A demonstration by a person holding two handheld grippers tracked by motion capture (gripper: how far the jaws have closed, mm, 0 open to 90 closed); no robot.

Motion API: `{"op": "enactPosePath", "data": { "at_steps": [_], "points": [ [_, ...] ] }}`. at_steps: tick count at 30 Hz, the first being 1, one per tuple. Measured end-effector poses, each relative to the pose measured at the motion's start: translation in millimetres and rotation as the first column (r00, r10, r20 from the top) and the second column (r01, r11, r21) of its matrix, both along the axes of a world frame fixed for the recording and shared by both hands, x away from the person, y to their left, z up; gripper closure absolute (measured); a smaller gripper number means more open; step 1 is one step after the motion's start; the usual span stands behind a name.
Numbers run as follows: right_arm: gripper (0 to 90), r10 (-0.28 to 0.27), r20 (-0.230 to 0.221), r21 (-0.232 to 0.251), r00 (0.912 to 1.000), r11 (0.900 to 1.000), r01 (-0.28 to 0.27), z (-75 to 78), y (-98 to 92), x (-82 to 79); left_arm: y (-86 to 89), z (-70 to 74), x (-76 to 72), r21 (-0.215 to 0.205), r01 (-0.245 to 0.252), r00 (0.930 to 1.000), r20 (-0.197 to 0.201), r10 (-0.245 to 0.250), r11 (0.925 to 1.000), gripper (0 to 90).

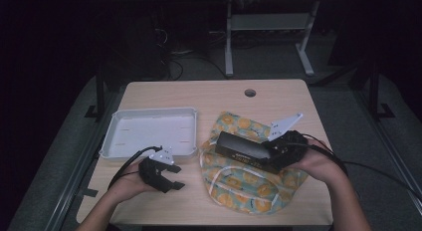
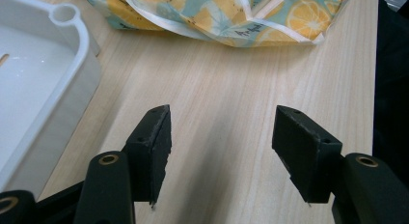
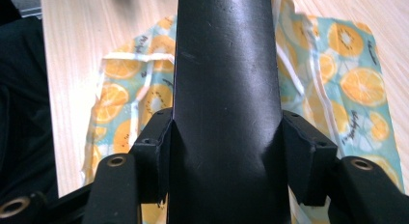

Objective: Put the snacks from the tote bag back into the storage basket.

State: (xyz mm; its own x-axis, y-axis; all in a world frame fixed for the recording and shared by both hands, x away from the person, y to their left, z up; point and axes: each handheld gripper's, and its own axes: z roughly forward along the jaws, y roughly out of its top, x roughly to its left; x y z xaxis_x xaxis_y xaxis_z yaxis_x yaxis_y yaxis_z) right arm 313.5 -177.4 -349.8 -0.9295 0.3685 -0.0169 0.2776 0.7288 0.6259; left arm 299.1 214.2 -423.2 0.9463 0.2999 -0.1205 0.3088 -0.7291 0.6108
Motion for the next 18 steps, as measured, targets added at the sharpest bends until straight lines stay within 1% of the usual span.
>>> {"op": "enactPosePath", "data": {
  "at_steps": [4, 7, 9, 12, 15, 18],
  "points": [
    [42.1, 0.032, 0.002, 0.004, 0.9995, 0.999, -0.032, 3.5, 7.2, 2.3, 2.6, 5.7, 2.7, -0.004, 0.010, 1.0000, -0.003, -0.010, 0.9999, 37.3],
    [42.1, 0.058, -0.002, 0.001, 0.9983, 0.998, -0.058, 4.1, 15.5, 5.2, 5.6, 10.7, 5.1, -0.013, 0.012, 0.9999, 0.004, -0.012, 0.9998, 35.8],
    [42.1, 0.080, 0.006, -0.007, 0.9968, 0.997, -0.080, 3.5, 19.7, 7.2, 8.0, 13.8, 6.3, -0.011, 0.019, 0.9998, 0.008, -0.019, 0.9998, 34.4],
    [42.1, 0.109, 0.002, -0.012, 0.9940, 0.994, -0.109, 1.9, 26.6, 9.2, 11.9, 18.0, 6.7, -0.017, 0.019, 0.9997, 0.011, -0.019, 0.9997, 31.9],
    [42.1, 0.136, 0.001, -0.018, 0.9906, 0.990, -0.136, -0.1, 33.1, 10.4, 16.8, 22.9, 8.3, -0.005, 0.029, 0.9991, 0.030, -0.029, 0.9996, 29.5],
    [42.1, 0.150, -0.007, -0.024, 0.9887, 0.988, -0.150, -1.1, 38.7, 10.3, 21.1, 27.6, 9.3, -0.008, 0.035, 0.9988, 0.033, -0.035, 0.9994, 28.4]
  ]
}}
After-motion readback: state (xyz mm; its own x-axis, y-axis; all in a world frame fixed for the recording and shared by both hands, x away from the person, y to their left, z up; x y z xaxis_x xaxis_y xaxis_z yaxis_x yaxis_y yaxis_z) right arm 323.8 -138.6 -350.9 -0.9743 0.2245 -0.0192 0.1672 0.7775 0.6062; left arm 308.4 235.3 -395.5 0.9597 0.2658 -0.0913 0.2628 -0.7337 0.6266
